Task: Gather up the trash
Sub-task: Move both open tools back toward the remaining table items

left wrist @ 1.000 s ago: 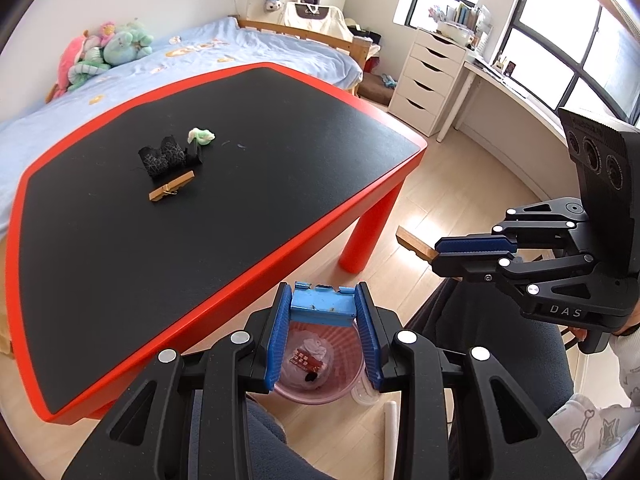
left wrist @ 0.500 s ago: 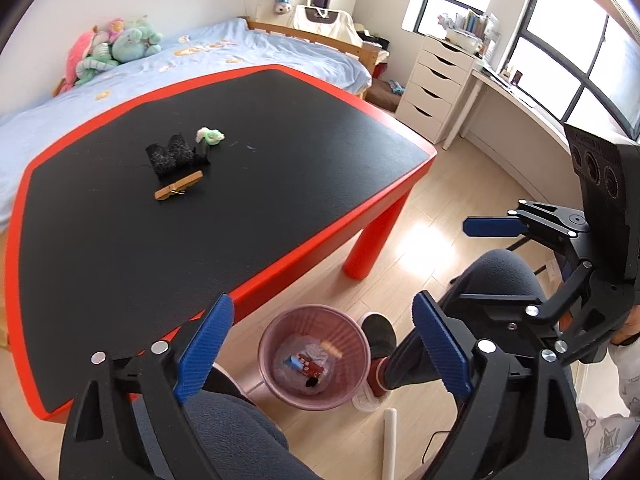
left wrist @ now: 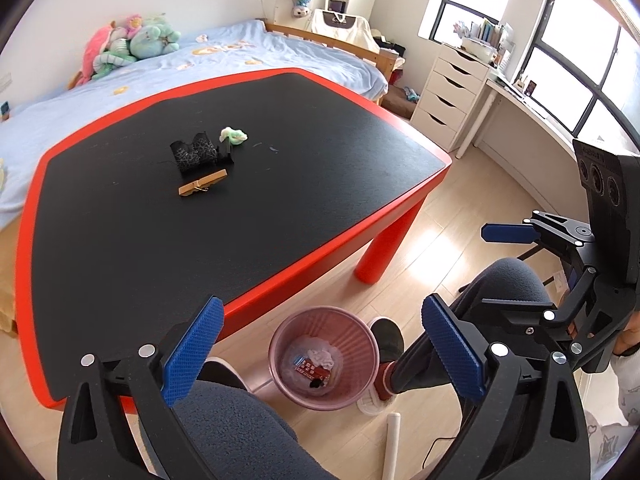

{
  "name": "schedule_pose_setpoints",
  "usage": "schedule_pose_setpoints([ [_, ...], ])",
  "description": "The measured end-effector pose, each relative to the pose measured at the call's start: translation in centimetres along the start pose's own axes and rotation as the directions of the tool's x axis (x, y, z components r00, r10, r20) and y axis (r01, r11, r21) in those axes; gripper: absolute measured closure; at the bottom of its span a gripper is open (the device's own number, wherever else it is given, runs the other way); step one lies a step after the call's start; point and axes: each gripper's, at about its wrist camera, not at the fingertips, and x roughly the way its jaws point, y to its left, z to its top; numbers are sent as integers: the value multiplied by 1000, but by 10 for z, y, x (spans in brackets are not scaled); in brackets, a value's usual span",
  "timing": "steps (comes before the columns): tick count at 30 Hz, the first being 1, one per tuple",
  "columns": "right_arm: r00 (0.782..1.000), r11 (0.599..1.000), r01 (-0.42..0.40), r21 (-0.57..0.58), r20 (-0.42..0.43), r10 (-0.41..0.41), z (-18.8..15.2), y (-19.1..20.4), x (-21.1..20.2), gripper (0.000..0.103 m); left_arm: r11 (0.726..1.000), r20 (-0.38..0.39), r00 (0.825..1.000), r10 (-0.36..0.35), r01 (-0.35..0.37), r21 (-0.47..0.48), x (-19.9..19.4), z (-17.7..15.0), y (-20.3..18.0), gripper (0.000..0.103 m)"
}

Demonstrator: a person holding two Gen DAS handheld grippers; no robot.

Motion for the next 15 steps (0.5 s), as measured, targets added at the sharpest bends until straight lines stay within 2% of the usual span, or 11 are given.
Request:
schedule_pose_setpoints([
  [15, 1000, 1000, -7, -28, 22, 7, 21, 0, -2, 3, 999, 23, 999, 40, -39, -38, -9, 14, 21, 8],
])
